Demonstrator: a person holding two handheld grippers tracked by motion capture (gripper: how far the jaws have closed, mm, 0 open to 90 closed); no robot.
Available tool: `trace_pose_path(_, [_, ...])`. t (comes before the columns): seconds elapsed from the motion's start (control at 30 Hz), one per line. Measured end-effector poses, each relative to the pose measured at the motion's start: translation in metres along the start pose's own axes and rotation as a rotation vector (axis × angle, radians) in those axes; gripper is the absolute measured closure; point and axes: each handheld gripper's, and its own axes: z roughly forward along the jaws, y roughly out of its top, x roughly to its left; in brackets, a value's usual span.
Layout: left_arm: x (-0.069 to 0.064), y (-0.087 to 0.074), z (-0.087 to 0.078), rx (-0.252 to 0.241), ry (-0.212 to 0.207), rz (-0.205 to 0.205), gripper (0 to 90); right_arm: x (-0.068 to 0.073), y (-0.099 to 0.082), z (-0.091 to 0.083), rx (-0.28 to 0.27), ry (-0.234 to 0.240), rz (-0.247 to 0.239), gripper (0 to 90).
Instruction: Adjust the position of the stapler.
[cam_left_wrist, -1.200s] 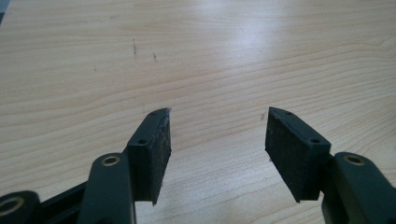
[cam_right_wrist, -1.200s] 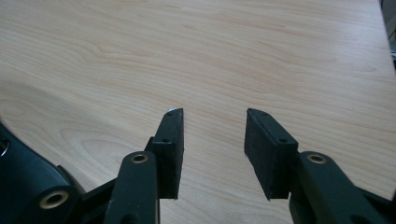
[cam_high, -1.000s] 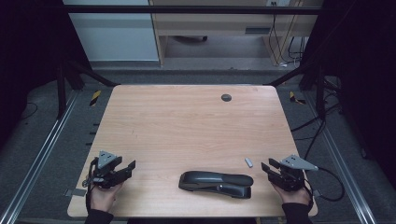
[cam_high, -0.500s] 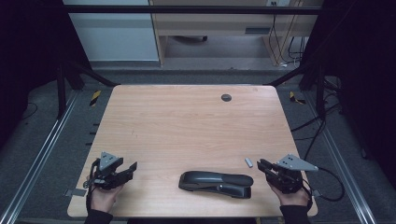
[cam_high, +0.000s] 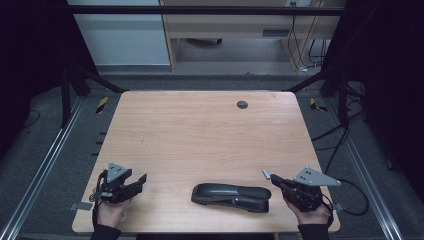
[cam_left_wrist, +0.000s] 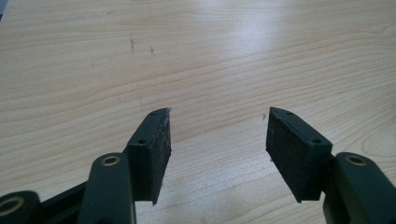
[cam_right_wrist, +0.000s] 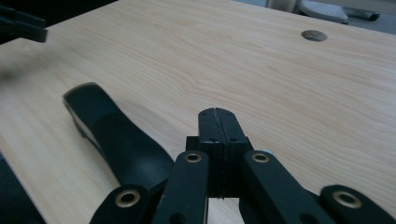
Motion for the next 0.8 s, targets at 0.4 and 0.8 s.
trace_pose_path(0.4, [-0.001, 0.0, 0.0, -0.002, 0.007, 0.005, 39.6, 0.022, 0.006, 0.002, -0.002, 0.089, -0.02, 90.0])
trace_pose_path(0.8, [-0.001, 0.0, -0.001, -0.007, 0.011, -0.001, 39.7, 0.036, 0.0, 0.008, 0.025, 0.16, -0.038, 90.0])
